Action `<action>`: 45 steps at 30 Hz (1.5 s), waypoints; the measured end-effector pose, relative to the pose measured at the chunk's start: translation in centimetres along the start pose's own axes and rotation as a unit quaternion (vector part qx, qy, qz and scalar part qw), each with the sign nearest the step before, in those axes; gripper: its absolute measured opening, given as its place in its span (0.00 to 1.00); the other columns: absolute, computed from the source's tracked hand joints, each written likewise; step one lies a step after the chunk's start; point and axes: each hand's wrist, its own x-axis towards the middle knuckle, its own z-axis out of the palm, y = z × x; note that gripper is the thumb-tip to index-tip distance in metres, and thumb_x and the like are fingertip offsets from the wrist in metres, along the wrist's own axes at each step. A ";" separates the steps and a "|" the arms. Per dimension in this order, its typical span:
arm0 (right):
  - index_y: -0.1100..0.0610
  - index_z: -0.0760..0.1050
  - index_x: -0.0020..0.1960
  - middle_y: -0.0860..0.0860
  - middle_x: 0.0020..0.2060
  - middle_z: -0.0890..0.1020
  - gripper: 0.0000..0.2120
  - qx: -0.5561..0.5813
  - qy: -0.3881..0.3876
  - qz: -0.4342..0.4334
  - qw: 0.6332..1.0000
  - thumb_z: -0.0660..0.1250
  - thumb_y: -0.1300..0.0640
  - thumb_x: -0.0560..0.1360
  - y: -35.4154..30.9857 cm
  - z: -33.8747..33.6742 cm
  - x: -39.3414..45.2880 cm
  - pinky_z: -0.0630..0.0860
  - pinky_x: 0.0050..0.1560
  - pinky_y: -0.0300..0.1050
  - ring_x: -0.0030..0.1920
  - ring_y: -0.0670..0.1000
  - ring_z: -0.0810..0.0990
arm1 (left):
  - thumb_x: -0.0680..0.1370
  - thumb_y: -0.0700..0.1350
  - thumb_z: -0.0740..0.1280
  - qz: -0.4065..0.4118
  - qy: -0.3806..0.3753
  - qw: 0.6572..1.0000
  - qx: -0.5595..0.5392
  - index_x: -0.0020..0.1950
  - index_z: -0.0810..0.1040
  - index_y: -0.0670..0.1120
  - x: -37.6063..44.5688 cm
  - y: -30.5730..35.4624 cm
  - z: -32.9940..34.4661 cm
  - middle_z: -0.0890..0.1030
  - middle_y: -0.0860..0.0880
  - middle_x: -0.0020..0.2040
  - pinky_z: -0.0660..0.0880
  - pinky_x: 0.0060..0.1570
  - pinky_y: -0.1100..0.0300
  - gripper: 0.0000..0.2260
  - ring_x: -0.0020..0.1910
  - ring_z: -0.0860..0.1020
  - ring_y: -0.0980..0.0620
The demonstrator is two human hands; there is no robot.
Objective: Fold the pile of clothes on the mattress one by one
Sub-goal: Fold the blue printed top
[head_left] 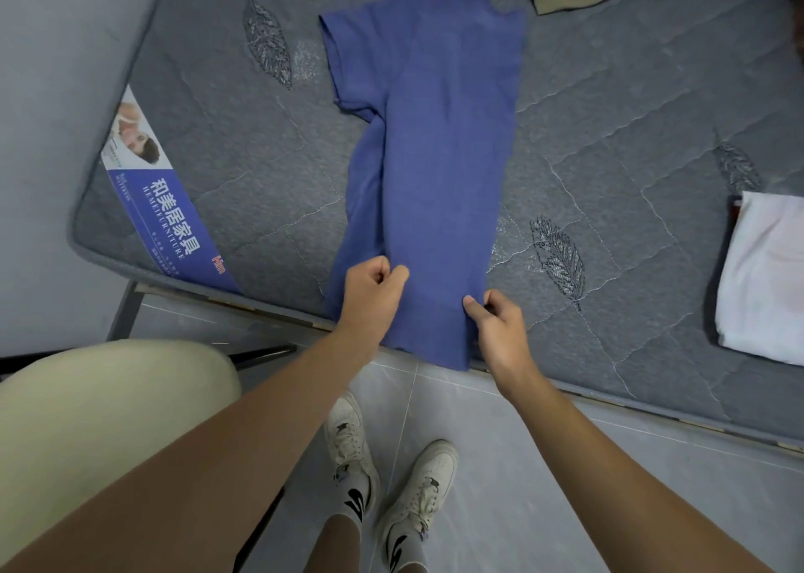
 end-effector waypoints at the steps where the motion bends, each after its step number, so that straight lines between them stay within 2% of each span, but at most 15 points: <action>1: 0.53 0.65 0.36 0.52 0.33 0.69 0.17 -0.003 0.000 0.004 1.000 0.68 0.57 0.80 -0.1 0.2 0.0 0.61 0.38 0.47 0.35 0.50 0.65 | 0.76 0.41 0.71 -0.018 -0.007 1.000 -0.017 0.32 0.61 0.49 0.2 -0.1 -0.6 0.63 0.48 0.32 0.62 0.36 0.58 0.21 0.33 0.62 0.53; 4: 0.51 0.66 0.39 0.48 0.36 0.73 0.14 -0.005 0.028 0.013 1.000 0.69 0.51 0.78 -0.5 0.6 0.4 0.68 0.45 0.50 0.39 0.49 0.70 | 0.68 0.55 0.79 -0.073 -0.034 0.994 -0.068 0.32 0.67 0.50 0.8 0.0 -2.1 0.70 0.47 0.40 0.65 0.46 0.52 0.22 0.42 0.67 0.48; 6: 0.49 0.70 0.45 0.47 0.40 0.78 0.12 -0.016 0.047 0.019 0.999 0.72 0.47 0.76 -0.8 0.8 0.9 0.77 0.52 0.57 0.42 0.50 0.77 | 0.72 0.50 0.79 -0.020 -0.019 0.998 -0.048 0.32 0.66 0.51 1.2 0.1 -2.9 0.68 0.48 0.35 0.65 0.43 0.57 0.21 0.39 0.66 0.50; 9: 0.47 0.71 0.50 0.52 0.38 0.81 0.13 -0.041 0.046 0.012 0.998 0.76 0.53 0.74 -0.6 1.0 1.7 0.80 0.55 0.66 0.40 0.54 0.81 | 0.75 0.36 0.75 0.112 0.044 0.992 0.046 0.36 0.69 0.48 0.8 -0.1 -4.5 0.69 0.55 0.33 0.65 0.38 0.68 0.18 0.33 0.65 0.61; 12: 0.51 0.72 0.50 0.51 0.36 0.81 0.14 -0.115 0.066 -0.003 0.991 0.76 0.61 0.74 -0.9 1.2 1.3 0.81 0.53 0.63 0.39 0.56 0.82 | 0.75 0.37 0.76 0.102 0.103 0.977 0.158 0.41 0.71 0.48 0.7 -1.3 -6.4 0.72 0.53 0.35 0.70 0.41 0.65 0.14 0.33 0.69 0.61; 15: 0.55 0.70 0.57 0.52 0.47 0.79 0.17 -0.268 0.096 -0.062 0.957 0.74 0.61 0.73 -1.2 1.4 0.1 0.77 0.54 0.56 0.49 0.59 0.80 | 0.75 0.40 0.75 0.079 0.123 0.947 0.285 0.52 0.72 0.45 1.1 -2.2 -7.3 0.77 0.46 0.45 0.75 0.52 0.47 0.13 0.45 0.76 0.49; 18: 0.57 0.70 0.67 0.58 0.63 0.72 0.27 -0.416 0.150 -0.258 0.859 0.72 0.60 0.70 -1.9 1.9 -0.1 0.72 0.57 0.58 0.60 0.62 0.72 | 0.74 0.52 0.76 0.146 0.114 0.929 0.321 0.63 0.71 0.45 1.4 -1.5 -6.4 0.74 0.46 0.59 0.72 0.55 0.49 0.23 0.57 0.72 0.46; 20: 0.55 0.67 0.75 0.56 0.73 0.68 0.31 -0.465 0.104 -0.316 0.820 0.70 0.57 0.73 -2.2 2.7 0.6 0.70 0.63 0.57 0.70 0.61 0.69 | 0.73 0.56 0.77 0.111 0.064 0.940 0.317 0.64 0.70 0.47 1.9 -1.1 -5.8 0.76 0.47 0.60 0.74 0.53 0.49 0.27 0.58 0.74 0.46; 25: 0.50 0.58 0.83 0.54 0.84 0.54 0.36 -0.560 -0.043 -0.291 0.775 0.66 0.51 0.78 -0.5 2.9 1.5 0.56 0.81 0.61 0.84 0.57 0.52 | 0.79 0.43 0.68 0.010 0.029 0.928 0.371 0.54 0.72 0.45 2.5 -0.1 -6.0 0.80 0.45 0.49 0.71 0.45 0.52 0.07 0.53 0.80 0.40; 29: 0.51 0.53 0.84 0.53 0.84 0.50 0.42 -0.545 -0.045 -0.255 0.797 0.66 0.55 0.73 -3.6 3.9 1.5 0.47 0.83 0.56 0.84 0.55 0.47 | 0.76 0.43 0.67 0.066 0.058 0.896 0.436 0.59 0.69 0.45 2.8 1.8 -6.6 0.75 0.44 0.58 0.74 0.50 0.46 0.13 0.60 0.72 0.41; 33: 0.52 0.49 0.85 0.51 0.85 0.45 0.40 -0.533 -0.095 -0.279 0.793 0.64 0.53 0.77 -7.9 6.2 4.5 0.46 0.83 0.53 0.84 0.52 0.41 | 0.79 0.45 0.70 0.057 0.057 0.947 0.310 0.70 0.70 0.41 8.1 5.1 -6.0 0.74 0.41 0.66 0.72 0.64 0.44 0.21 0.66 0.72 0.41; 37: 0.53 0.48 0.85 0.51 0.85 0.45 0.40 -0.532 -0.108 -0.299 0.784 0.63 0.54 0.79 -12.3 10.1 10.2 0.45 0.83 0.52 0.84 0.51 0.40 | 0.80 0.48 0.72 0.007 0.088 0.988 0.124 0.72 0.71 0.40 16.1 9.3 -4.4 0.80 0.47 0.51 0.74 0.64 0.50 0.23 0.55 0.79 0.46; 41: 0.57 0.50 0.85 0.52 0.84 0.51 0.43 -0.471 -0.084 -0.334 0.812 0.64 0.59 0.73 -17.1 14.4 16.4 0.48 0.83 0.52 0.84 0.52 0.45 | 0.69 0.63 0.73 -0.013 0.119 0.993 -0.012 0.55 0.82 0.43 25.4 13.6 -3.8 0.86 0.46 0.48 0.81 0.57 0.47 0.26 0.49 0.84 0.47; 43: 0.58 0.53 0.84 0.53 0.83 0.56 0.44 -0.428 -0.066 -0.342 0.834 0.64 0.61 0.70 -19.8 16.2 18.7 0.52 0.82 0.50 0.83 0.53 0.51 | 0.73 0.55 0.75 -0.002 0.110 0.993 -0.032 0.45 0.83 0.43 28.3 15.5 -3.1 0.85 0.47 0.43 0.81 0.51 0.51 0.15 0.43 0.83 0.49; 45: 0.58 0.55 0.83 0.53 0.82 0.61 0.43 -0.396 -0.066 -0.321 0.858 0.64 0.64 0.70 -22.5 17.4 19.9 0.58 0.79 0.50 0.80 0.55 0.58 | 0.69 0.52 0.78 -0.020 0.121 0.992 -0.035 0.48 0.85 0.40 30.3 16.8 -2.5 0.87 0.45 0.45 0.83 0.51 0.49 0.17 0.45 0.85 0.48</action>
